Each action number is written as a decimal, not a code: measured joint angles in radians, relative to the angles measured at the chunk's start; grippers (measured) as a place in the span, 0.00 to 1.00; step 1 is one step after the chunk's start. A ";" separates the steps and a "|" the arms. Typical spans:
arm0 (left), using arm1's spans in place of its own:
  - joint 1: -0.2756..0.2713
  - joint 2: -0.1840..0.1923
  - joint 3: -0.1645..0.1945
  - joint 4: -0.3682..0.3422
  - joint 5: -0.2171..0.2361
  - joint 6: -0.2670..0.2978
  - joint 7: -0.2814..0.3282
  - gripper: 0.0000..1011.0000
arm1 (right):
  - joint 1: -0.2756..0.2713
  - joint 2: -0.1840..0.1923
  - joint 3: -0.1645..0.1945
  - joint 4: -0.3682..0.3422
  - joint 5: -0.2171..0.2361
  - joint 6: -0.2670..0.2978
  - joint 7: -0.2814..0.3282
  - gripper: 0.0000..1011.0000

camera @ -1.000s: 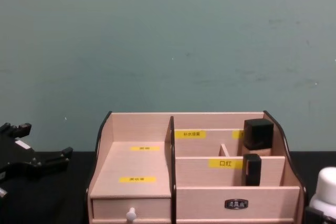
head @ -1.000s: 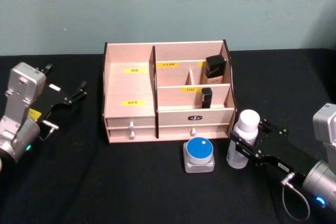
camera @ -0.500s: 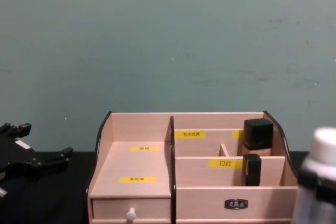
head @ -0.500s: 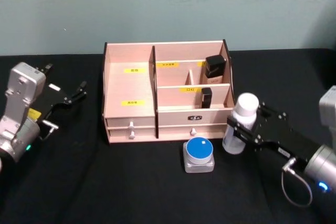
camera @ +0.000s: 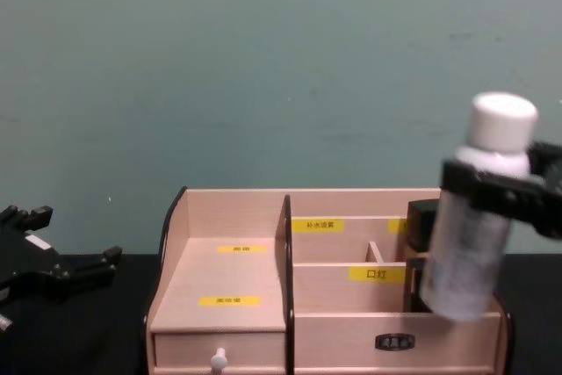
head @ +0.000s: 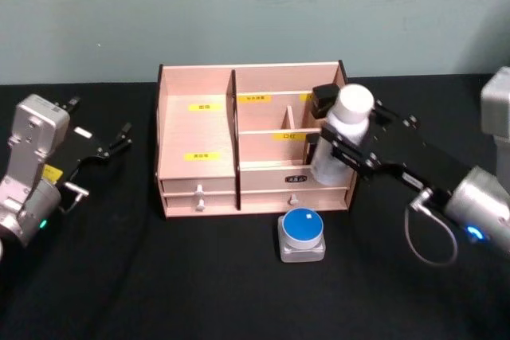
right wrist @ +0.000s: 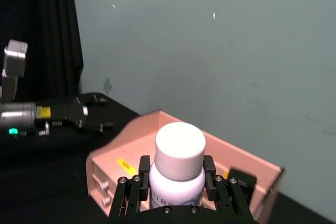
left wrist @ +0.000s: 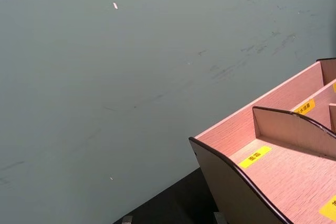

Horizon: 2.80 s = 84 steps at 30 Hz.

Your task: Pick up the facial cleanser and watermelon frost from the table and place them into the tiered storage box.

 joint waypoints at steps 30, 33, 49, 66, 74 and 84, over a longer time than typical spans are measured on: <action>0.000 0.000 0.000 0.000 0.000 0.000 0.000 0.99 | 0.329 -0.137 -0.152 0.229 -0.051 0.068 -0.024 0.59; 0.000 0.000 0.000 0.000 0.000 0.000 0.000 0.99 | 0.351 -0.150 -0.162 0.259 -0.058 0.070 -0.022 0.59; 0.000 0.000 0.000 0.000 0.000 0.000 0.000 0.99 | 0.428 -0.197 -0.193 0.372 -0.096 0.078 -0.022 0.59; 0.000 0.000 0.000 0.000 0.000 0.000 0.000 0.99 | 0.456 -0.223 -0.203 0.431 -0.124 0.088 -0.022 0.59; 0.000 0.000 0.000 0.000 0.000 0.000 0.000 0.99 | 0.457 -0.230 -0.207 0.454 -0.132 0.094 -0.021 0.59; 0.000 0.000 0.000 0.000 0.000 0.000 0.000 0.99 | 0.459 -0.237 -0.213 0.479 -0.142 0.102 -0.015 0.59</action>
